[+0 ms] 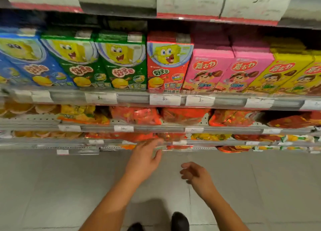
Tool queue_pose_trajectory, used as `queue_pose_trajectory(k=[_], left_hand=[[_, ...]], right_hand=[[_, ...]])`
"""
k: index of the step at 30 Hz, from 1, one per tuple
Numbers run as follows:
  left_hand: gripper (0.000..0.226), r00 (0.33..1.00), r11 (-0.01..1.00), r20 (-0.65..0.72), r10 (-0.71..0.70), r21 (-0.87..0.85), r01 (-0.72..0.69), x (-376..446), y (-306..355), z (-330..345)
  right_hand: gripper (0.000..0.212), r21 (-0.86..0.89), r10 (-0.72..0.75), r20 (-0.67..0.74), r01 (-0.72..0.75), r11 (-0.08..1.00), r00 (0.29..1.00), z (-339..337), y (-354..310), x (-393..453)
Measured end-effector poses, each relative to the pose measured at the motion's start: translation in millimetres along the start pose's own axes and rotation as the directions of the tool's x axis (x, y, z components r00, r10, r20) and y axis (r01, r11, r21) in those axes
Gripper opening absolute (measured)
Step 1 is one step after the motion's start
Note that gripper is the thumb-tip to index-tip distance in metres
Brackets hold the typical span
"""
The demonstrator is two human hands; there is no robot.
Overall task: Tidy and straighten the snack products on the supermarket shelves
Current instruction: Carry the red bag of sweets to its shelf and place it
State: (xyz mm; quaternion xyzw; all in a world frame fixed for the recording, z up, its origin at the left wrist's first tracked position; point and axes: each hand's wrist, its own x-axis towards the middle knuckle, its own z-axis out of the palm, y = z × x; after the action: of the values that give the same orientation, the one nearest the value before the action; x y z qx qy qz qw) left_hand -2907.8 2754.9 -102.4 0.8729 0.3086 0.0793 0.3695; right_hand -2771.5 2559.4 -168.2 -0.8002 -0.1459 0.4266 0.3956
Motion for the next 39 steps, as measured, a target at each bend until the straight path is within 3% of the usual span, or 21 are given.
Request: queue_pose_trajectory(k=[3,8,11,16,19,21,23,25,30,34,37,39], left_hand=[[0.038,0.991,0.985,-0.03,-0.13,-0.117,0.125,-13,-67,33],[0.028,0.967,0.966,-0.09,-0.239,-0.126,0.227,-3,-165,85],[0.034,0.941,0.969,-0.241,-0.238,-0.133,0.211,18,-212,111],[0.036,0.757,0.988,-0.635,-0.154,-0.115,0.104,47,-258,145],[0.047,0.623,0.987,-0.775,-0.105,-0.156,-0.027,63,-278,162],[0.06,0.586,0.975,-0.799,-0.135,-0.212,-0.063,72,-288,165],[0.069,0.604,0.954,-0.765,-0.224,-0.297,-0.023,78,-291,164],[0.071,0.614,0.942,-0.743,-0.266,-0.337,0.0,80,-286,165],[0.073,0.631,0.955,-0.734,-0.252,-0.293,0.041,88,-275,157],[0.084,0.64,0.967,-0.73,-0.238,-0.242,0.083,106,-282,153],[0.107,0.678,0.932,-0.66,-0.322,-0.347,0.105,115,-297,151],[0.099,0.725,0.908,-0.6,-0.34,-0.41,0.086,121,-307,144]], right_hand=[[0.028,-0.002,-0.056,0.006,0.056,0.998,0.998,10,21,21],[0.018,0.025,-0.144,0.014,0.144,0.989,0.989,37,59,78],[0.014,0.106,-0.187,-0.005,0.187,0.977,0.982,51,74,123],[0.017,0.16,-0.4,-0.116,0.415,0.896,0.909,83,84,195],[0.039,0.125,-0.569,-0.117,0.58,0.805,0.814,117,74,227],[0.039,0.042,-0.659,-0.105,0.666,0.745,0.744,143,62,242],[0.027,-0.141,-0.718,-0.133,0.704,0.696,0.684,161,53,250],[0.023,-0.271,-0.72,-0.176,0.671,0.691,0.671,167,50,252],[0.049,-0.48,-0.66,-0.221,0.509,0.714,0.718,165,30,263],[0.049,-0.461,-0.562,-0.322,0.392,0.796,0.762,176,19,277],[0.05,-0.368,-0.494,-0.324,0.374,0.851,0.806,180,15,286],[0.05,-0.322,-0.46,-0.309,0.363,0.874,0.833,176,10,288]])
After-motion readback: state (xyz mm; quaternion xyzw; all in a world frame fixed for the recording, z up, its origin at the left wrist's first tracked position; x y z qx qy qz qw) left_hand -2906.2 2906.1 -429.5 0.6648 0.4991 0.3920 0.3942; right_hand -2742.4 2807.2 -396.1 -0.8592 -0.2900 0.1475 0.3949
